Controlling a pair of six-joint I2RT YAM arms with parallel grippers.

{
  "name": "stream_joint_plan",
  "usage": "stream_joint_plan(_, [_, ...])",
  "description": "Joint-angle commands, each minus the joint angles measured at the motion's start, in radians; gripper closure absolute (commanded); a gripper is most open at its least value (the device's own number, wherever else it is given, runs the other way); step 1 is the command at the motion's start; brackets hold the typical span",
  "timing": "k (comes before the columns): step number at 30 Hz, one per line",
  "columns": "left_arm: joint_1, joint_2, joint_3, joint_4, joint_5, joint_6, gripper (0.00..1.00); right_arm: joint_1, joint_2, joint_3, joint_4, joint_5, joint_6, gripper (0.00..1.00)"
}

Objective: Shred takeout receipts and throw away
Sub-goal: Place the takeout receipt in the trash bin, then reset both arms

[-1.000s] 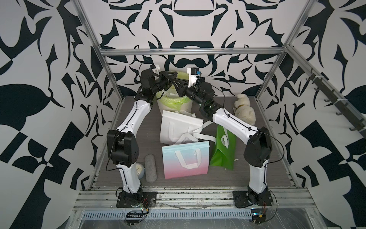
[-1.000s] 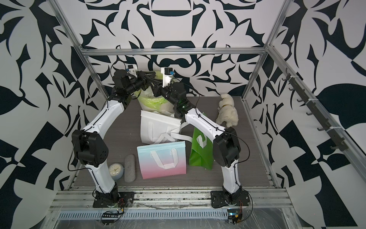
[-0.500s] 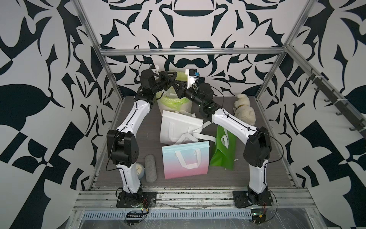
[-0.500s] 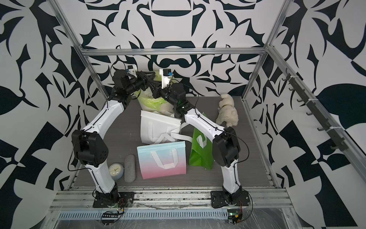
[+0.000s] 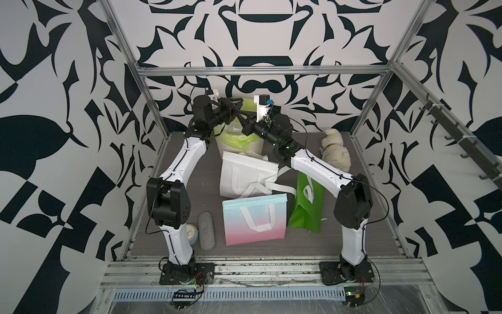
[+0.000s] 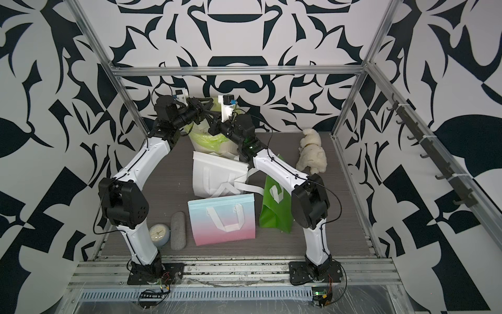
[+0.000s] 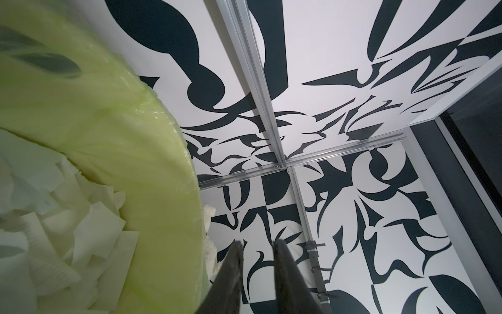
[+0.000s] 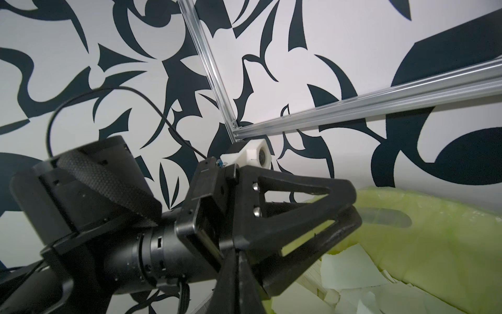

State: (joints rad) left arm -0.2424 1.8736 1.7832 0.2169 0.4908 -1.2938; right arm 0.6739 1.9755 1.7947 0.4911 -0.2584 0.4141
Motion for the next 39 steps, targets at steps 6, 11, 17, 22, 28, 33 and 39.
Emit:
stream_joint_plan(6, [-0.001,-0.002,0.055,0.021,-0.003,0.003,0.71,0.024,-0.053,-0.023,-0.001,0.069,-0.097,1.00])
stream_joint_plan(11, [0.005,-0.027,0.045,-0.002,-0.011,0.062,0.66,0.024,-0.070,-0.039,-0.006,0.094,-0.131,1.00])
stream_joint_plan(17, [0.021,-0.154,-0.059,-0.059,-0.037,0.509,0.45,0.024,-0.225,-0.211,0.021,0.126,-0.246,0.72])
stream_joint_plan(22, [0.019,-0.377,-0.310,0.072,-0.032,0.818,0.20,0.028,-0.479,-0.455,0.029,0.209,-0.351,0.56])
stream_joint_plan(28, [0.007,-0.647,-0.571,0.148,-0.060,0.964,0.01,0.029,-0.837,-0.764,0.022,0.374,-0.431,0.54])
stream_joint_plan(33, [-0.006,-0.869,-0.819,0.183,-0.214,1.021,0.01,0.029,-1.113,-0.961,-0.065,0.619,-0.483,0.40])
stream_joint_plan(39, [-0.007,-1.118,-1.049,0.012,-0.611,0.983,0.01,0.028,-1.394,-1.257,-0.009,0.822,-0.617,0.00])
